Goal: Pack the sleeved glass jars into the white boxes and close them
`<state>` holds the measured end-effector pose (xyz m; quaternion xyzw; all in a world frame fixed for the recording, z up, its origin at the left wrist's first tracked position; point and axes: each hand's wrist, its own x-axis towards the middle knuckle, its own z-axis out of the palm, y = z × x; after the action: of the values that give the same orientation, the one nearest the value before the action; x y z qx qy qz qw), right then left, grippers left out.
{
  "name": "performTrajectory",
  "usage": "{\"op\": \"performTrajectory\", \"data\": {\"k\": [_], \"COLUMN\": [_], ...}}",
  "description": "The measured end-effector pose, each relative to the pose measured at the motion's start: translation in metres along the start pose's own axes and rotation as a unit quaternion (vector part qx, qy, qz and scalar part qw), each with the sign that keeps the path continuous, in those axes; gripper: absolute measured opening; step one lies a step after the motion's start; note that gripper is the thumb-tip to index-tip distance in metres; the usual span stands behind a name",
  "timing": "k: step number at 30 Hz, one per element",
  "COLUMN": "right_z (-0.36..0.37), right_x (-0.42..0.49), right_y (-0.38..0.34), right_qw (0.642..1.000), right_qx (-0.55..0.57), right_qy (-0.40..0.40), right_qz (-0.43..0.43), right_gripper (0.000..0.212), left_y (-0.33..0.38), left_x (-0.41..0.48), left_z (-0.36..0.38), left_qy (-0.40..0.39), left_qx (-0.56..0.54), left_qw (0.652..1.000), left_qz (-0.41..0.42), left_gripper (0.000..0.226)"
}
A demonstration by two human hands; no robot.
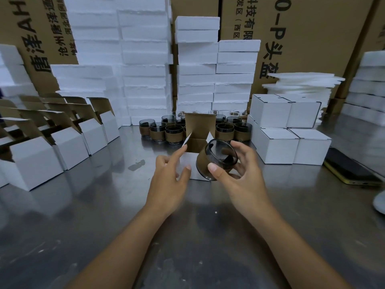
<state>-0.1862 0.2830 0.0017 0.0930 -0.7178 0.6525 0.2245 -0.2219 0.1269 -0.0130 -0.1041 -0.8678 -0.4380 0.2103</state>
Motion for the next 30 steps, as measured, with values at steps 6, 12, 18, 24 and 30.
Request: {"op": "performTrajectory", "data": {"k": [6,12,18,24,30], "right_z": [0.003,0.003,0.004,0.003,-0.001], "right_x": [-0.004,-0.006,-0.008,-0.007,-0.004], "right_y": [-0.007,-0.016,-0.02,-0.018,-0.016], "right_qw": [0.999,0.998,0.994,0.991,0.99], "right_qx": [-0.012,-0.013,0.009,0.016,0.035], "right_qy": [-0.011,0.003,0.017,0.026,0.035], "right_qz": [-0.036,-0.066,-0.106,-0.129,-0.131], "right_gripper": [0.054,0.054,0.059,0.059,0.053], "left_y": [0.001,0.007,0.017,0.025,0.023], "left_x": [0.0,-0.001,-0.008,-0.015,-0.014], "left_z": [-0.001,0.0,-0.001,0.002,0.003], "left_qy": [0.033,0.066,0.052,0.022,-0.002], "left_qx": [0.087,0.084,0.106,0.084,0.067], "left_qw": [0.994,0.989,0.978,0.968,0.965], "left_qz": [0.061,0.101,0.174,0.234,0.254], "left_gripper": [0.033,0.016,0.005,0.01,0.016]}}
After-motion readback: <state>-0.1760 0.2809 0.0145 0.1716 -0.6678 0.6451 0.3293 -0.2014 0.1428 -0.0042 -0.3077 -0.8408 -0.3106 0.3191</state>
